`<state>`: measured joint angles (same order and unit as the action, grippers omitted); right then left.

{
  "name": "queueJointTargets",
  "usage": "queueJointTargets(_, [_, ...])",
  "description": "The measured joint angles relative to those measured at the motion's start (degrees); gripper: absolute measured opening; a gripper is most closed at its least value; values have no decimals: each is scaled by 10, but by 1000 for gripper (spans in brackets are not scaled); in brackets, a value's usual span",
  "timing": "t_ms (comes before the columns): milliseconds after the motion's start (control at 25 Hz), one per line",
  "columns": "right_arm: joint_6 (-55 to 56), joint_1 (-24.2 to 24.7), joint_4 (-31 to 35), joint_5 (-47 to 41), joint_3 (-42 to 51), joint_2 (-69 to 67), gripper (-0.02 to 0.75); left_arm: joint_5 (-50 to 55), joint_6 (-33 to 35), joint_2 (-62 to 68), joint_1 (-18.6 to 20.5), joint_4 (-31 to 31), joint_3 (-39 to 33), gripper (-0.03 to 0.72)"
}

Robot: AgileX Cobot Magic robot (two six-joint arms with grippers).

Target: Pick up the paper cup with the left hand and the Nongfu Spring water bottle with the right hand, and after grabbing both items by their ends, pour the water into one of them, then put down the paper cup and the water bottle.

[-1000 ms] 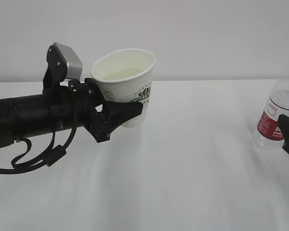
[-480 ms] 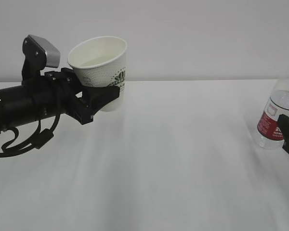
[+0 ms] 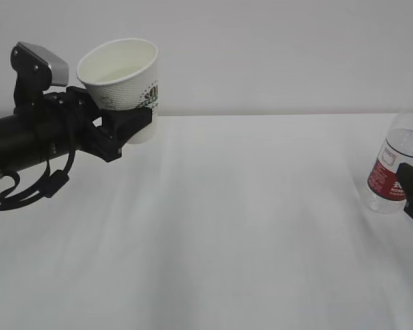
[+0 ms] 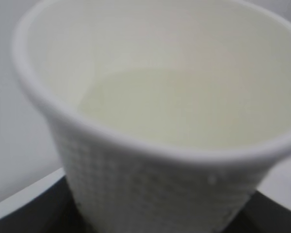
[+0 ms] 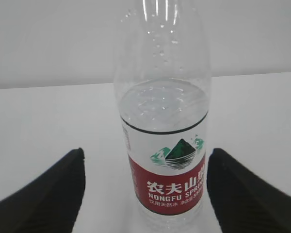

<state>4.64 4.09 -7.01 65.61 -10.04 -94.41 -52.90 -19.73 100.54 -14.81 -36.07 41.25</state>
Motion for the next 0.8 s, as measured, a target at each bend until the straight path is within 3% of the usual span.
queueJointTargets(800, [2,0,0,0,0,0,589,3,35,0,72,78,0,456])
